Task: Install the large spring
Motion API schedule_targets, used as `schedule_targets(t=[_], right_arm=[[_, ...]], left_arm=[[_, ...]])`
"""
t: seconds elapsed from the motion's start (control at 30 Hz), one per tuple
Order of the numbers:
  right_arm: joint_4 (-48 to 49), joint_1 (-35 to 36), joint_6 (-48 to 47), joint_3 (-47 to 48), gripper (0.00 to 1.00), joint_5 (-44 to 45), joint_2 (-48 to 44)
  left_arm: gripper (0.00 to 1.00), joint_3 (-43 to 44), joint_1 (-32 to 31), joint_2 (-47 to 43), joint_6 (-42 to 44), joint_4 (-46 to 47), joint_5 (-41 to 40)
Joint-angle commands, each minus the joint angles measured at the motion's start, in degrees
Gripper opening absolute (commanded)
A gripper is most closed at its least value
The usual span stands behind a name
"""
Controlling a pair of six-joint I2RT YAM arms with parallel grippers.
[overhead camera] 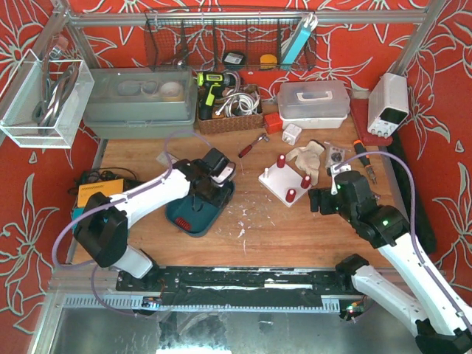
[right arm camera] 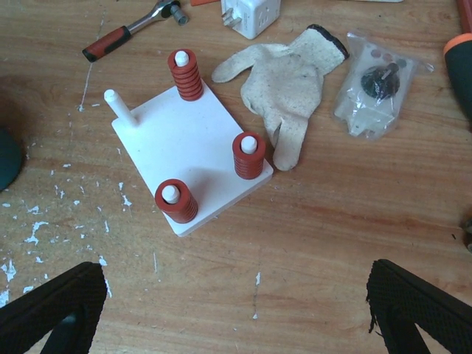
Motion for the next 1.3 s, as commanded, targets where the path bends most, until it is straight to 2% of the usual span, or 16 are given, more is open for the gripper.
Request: schedule_targets(t=[0.0, 0.13, 0.2, 0.33, 0.43, 0.53, 0.63, 0.7, 0.87, 1.03, 1.27], right_arm=[[1.47, -0.18, -0.82, -0.78, 0.97, -1.58, -0.98], [1.51, -0.17, -1.74, -0.09, 0.97, -2.16, -0.93], [1.42, -0.22, -1.54, 0.07, 0.97, -2.45, -1.13], [2.42, -0.21, -0.86, -0.49, 0.97, -3.08, -1.85], [4.07, -0.17, -0.63, -1.67, 0.97, -4.04, -2.50], [4.77, -0.18, -0.28, -2.13, 0.97, -4.47, -2.59], [4.28, -0.18, -0.03, -1.79, 0.97, -4.69, -1.98], [3.35, -0.20, -0.08, -1.42, 0.97, -4.98, -1.42], [1.20, -0.16, -0.02, -1.56, 0.97, -5.29, -1.55], [1.54, -0.18, 0.29, -2.54, 0.96, -4.57, -3.34], [1.65, -0.18, -0.96, -1.93, 0.97, -4.24, -2.74]], left_arm=[[0.54, 5.70, -0.09, 0.70, -2.41, -4.51, -4.74], [0.58, 10.66, -0.09, 1.87, -13.80, -10.92, -8.49], [0.57, 12.05, 0.72, 1.58, -26.48, -14.98, -9.43], [0.54, 10.33, 3.80, -0.61, -46.42, -16.17, -2.06], [0.54, 11.36, 4.30, -0.89, -57.73, -18.63, -2.90], [0.54, 10.10, 5.15, 0.26, -68.09, -21.79, -2.97], [0.54, 6.66, 5.71, 1.53, -75.05, -21.20, 0.08], [0.56, 7.12, 5.71, 2.87, -78.38, -22.87, 0.39], [0.66, 13.33, 5.70, 6.03, -80.00, -32.16, -7.56], [0.63, 11.51, 5.97, 6.70, -82.26, -33.64, -8.97], [0.60, 6.64, 6.83, 6.73, -82.11, -30.28, -11.02]])
